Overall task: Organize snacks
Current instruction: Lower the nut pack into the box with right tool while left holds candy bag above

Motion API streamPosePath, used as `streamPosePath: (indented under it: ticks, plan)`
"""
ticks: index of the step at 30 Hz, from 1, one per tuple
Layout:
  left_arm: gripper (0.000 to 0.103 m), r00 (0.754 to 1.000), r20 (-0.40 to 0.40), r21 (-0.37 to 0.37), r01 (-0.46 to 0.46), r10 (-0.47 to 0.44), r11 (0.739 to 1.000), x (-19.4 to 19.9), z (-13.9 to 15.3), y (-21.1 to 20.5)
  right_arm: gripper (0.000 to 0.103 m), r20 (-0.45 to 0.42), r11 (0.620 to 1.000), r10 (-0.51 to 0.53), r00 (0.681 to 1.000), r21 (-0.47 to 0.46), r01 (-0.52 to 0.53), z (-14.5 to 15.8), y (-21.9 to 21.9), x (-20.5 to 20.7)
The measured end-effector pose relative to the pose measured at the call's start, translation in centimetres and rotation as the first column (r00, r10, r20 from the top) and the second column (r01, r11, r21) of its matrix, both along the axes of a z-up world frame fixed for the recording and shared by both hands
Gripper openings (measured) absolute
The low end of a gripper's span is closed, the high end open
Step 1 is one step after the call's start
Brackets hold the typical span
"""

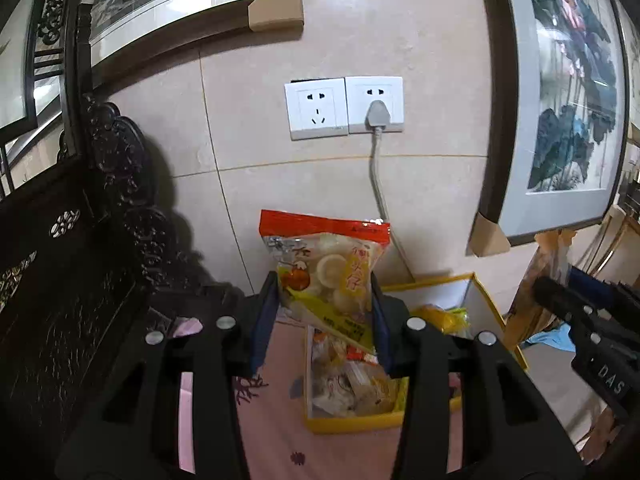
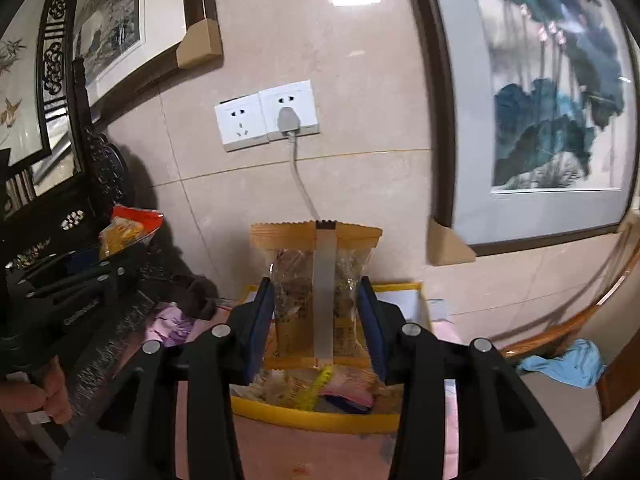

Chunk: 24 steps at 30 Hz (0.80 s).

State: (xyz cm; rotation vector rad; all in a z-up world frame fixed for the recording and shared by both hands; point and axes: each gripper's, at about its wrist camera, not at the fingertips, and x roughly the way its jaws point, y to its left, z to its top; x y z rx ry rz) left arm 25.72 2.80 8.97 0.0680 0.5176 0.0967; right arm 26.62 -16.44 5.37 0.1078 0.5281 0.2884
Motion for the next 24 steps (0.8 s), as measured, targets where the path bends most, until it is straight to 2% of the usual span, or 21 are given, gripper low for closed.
streamPosePath:
  ticks: [5, 8, 14, 24]
  plan:
    - [0.043, 1.000, 0.013, 0.012, 0.005, -0.005, 1.000, 1.4, 0.1, 0.1, 0.042, 0.018, 1.000, -0.023, 1.000, -0.016, 0.023, 0.2, 0.1, 2.3]
    - [0.043, 1.000, -0.012, 0.003, -0.018, 0.018, 1.000, 1.9, -0.7, 0.7, 0.042, 0.019, 1.000, -0.024, 1.000, -0.015, 0.025, 0.3, 0.0, 2.9]
    - [0.043, 0.998, -0.051, -0.042, -0.032, 0.030, 0.999, 1.6, -2.0, 1.8, 0.042, 0.017, 0.999, -0.048, 0.999, 0.006, 0.048, 0.2, -0.6, 2.3]
    - [0.043, 0.998, -0.049, -0.047, -0.041, 0.039, 0.998, 0.6, -1.5, 2.0, 0.042, -0.017, 0.999, -0.048, 0.999, -0.007, 0.048, -0.5, -0.4, 1.4]
